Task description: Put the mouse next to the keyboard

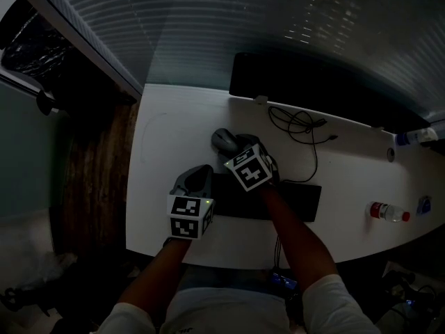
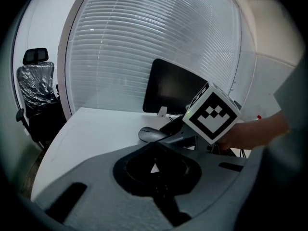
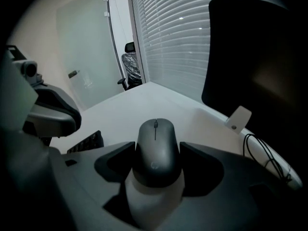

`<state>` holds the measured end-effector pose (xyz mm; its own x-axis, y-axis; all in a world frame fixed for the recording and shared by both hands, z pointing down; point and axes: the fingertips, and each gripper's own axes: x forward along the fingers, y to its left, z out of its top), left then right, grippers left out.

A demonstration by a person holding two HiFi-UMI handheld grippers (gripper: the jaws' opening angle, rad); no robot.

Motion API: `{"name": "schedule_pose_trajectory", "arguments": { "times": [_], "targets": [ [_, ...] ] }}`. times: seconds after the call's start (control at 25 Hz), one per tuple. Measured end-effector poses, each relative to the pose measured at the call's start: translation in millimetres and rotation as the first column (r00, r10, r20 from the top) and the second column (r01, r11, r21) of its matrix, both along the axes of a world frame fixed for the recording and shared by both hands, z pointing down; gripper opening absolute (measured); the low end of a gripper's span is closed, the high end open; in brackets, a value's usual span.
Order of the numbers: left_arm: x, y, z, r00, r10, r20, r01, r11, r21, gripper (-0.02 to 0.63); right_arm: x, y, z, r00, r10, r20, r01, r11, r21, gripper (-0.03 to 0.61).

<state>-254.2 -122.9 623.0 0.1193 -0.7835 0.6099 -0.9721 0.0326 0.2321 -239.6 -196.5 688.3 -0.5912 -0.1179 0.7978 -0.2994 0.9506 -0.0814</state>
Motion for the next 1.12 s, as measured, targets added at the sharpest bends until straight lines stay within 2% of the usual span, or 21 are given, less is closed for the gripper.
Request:
{"name": "schedule_pose_trajectory", "arguments": {
  "times": [0.36, 0.56, 1.12],
  "targets": [
    [2.6, 6.2, -19.7, 1.0, -0.004, 0.012, 0.004, 1.0, 0.018, 0.005, 11.2, 9.8, -48.6, 0.995, 0.071, 0.076, -0.07, 0.997, -0.016, 0.295],
    [11.0, 25.8, -33.2, 1.0, -0.007, 0.003, 0.007, 1.0, 0.016, 0.005, 35.5, 21.0, -73.9, 0.987, 0.119, 0.105, -0.12, 0.993, 0.005, 0.295],
    [60.4, 63.4, -71.0, 1.0, 0.007, -0.007, -0.006, 0.997, 0.081, 0.005, 103.6, 68.6, -133.5, 0.96, 0.227, 0.162, -0.231, 0.973, 0.009, 0.295]
  ]
}}
